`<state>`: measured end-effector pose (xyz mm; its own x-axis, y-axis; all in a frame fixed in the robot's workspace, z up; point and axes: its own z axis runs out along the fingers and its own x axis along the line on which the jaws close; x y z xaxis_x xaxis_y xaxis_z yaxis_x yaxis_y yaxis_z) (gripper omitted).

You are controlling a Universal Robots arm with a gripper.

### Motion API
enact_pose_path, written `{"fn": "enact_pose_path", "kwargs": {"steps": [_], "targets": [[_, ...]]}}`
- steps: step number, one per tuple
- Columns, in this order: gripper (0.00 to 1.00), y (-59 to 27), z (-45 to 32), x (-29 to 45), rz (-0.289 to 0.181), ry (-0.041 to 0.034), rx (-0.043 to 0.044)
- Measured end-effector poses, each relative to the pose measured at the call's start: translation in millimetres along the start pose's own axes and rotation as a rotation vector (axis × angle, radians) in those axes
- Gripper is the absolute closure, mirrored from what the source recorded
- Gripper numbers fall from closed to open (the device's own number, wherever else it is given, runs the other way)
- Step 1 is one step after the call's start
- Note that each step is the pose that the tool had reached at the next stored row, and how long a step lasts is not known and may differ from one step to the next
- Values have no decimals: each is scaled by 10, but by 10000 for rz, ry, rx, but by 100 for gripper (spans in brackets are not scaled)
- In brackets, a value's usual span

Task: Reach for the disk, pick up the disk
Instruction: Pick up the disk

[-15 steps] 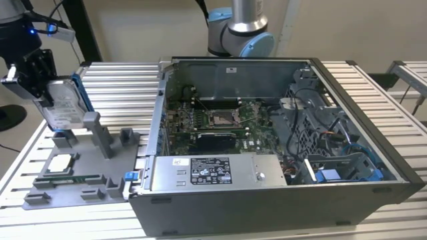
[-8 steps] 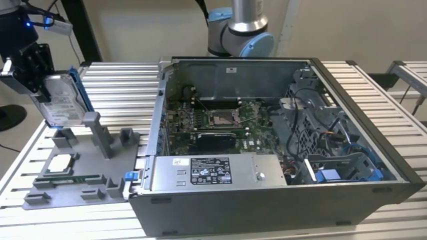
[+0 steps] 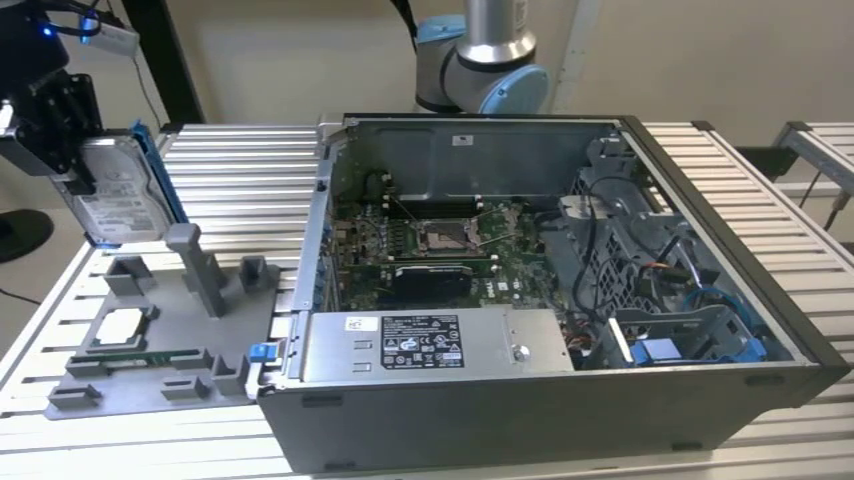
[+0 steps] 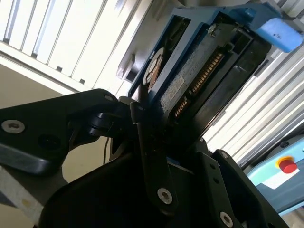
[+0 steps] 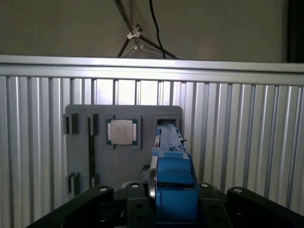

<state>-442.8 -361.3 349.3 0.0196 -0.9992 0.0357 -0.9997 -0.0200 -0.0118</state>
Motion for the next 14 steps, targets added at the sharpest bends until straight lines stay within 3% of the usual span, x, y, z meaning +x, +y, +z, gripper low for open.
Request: {"fn": "enact_pose_path", "kwargs": {"steps": [14], "targets": [[100, -3, -233, 8, 0, 0, -1]]}}
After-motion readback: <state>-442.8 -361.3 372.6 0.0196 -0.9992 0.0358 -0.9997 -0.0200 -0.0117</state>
